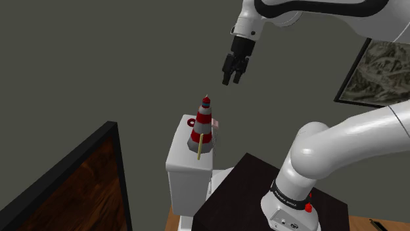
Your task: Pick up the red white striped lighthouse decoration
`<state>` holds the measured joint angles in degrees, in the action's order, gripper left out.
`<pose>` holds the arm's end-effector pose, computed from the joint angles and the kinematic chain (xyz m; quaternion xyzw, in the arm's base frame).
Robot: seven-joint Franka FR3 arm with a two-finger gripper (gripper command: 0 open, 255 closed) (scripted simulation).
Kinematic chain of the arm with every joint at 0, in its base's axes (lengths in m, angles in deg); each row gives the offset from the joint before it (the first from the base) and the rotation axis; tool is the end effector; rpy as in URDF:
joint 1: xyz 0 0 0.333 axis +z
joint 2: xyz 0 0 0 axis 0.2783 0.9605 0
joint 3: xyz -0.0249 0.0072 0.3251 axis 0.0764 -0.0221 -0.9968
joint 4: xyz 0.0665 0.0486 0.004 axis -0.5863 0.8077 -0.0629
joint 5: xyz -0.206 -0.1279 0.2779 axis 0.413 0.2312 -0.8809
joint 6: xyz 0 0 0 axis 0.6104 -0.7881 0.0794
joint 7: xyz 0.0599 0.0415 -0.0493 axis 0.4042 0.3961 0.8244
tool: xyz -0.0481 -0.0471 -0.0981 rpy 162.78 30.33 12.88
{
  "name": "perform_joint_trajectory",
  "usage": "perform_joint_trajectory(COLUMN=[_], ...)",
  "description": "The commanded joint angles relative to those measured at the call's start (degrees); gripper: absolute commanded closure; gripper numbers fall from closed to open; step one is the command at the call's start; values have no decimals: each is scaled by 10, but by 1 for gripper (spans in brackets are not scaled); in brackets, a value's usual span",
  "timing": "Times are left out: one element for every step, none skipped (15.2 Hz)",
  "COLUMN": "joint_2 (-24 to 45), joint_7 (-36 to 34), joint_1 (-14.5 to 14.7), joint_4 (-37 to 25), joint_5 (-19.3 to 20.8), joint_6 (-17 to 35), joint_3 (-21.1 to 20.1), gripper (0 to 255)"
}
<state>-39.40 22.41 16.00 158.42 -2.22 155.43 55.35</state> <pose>0.2874 -0.0138 0.6003 -0.9978 -0.0092 -0.0382 0.0539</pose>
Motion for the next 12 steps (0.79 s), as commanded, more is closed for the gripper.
perform_joint_trajectory(joint_2=[0,19,39,59,80,102,124,147,171,194,219,243], joint_7=[0,28,56,84,112,140,167,194,222,249,275,302], joint_1=[0,5,10,15,20,26,31,36,41,46,51,55], joint_4=[0,-3,-7,-12,-18,-25,-33,-42,-52,-62,-74,-86], joint_5=[0,7,13,18,23,28,32,35,37,39,40,40], joint_6=[0,9,17,25,33,41,49,56,63,69,75,81], joint_3=[0,12,23,35,45,55,65,75,83,91,99,106], gripper=[0,0,0,0,0,0,0,0,0,0,0,0])
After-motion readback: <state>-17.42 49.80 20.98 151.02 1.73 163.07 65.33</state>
